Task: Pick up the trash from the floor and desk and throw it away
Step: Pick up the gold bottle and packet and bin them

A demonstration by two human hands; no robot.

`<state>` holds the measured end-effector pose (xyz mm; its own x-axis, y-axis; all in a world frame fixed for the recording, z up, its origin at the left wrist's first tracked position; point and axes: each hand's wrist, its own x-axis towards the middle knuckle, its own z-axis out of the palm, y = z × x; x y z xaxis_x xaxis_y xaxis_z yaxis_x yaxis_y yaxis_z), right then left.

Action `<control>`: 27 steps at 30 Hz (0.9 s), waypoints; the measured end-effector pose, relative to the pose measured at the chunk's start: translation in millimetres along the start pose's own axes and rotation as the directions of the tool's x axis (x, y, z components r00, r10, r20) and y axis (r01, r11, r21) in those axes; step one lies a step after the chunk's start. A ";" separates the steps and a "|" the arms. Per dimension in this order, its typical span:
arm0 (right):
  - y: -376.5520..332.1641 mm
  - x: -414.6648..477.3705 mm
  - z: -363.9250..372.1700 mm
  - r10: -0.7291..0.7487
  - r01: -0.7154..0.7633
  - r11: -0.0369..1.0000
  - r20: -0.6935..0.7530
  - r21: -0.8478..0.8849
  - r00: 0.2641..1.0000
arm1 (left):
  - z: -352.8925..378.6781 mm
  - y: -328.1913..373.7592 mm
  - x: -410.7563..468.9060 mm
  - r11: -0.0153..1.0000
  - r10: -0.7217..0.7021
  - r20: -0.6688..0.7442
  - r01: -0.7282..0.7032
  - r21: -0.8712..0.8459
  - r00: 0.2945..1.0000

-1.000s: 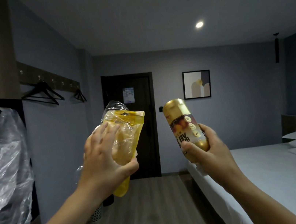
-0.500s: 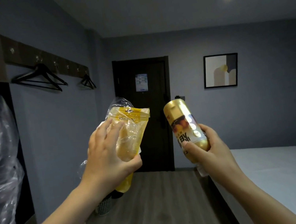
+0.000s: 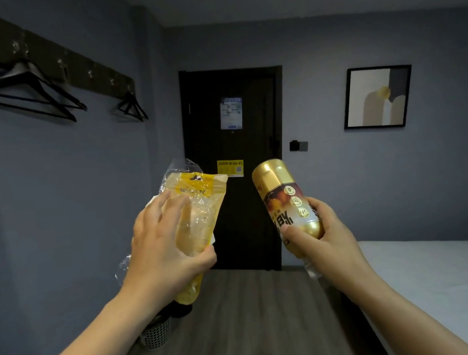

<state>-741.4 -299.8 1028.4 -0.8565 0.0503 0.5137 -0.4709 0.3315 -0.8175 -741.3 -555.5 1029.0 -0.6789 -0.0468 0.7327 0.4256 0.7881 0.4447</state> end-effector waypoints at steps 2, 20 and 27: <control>18.0 26.3 14.3 0.012 -0.012 1.000 0.023 0.006 1.000 | 19.0 -23.4 17.7 1.000 -0.014 0.007 0.014 0.007 1.000; 196.7 315.4 135.4 0.016 -0.043 0.990 0.197 0.131 0.980 | 203.9 -193.2 207.6 0.971 -0.146 -0.071 0.157 0.182 0.987; 255.9 401.5 213.4 0.021 -0.051 0.993 0.258 0.110 0.966 | 250.6 -279.0 263.7 0.956 -0.201 -0.060 0.209 0.204 0.978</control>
<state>-1250.8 -395.8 969.9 -0.8918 -0.1876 0.4118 -0.4469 0.2229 -0.8664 -1188.9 -634.0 969.0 -0.7132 -0.2409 0.6583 0.1430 0.8693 0.4731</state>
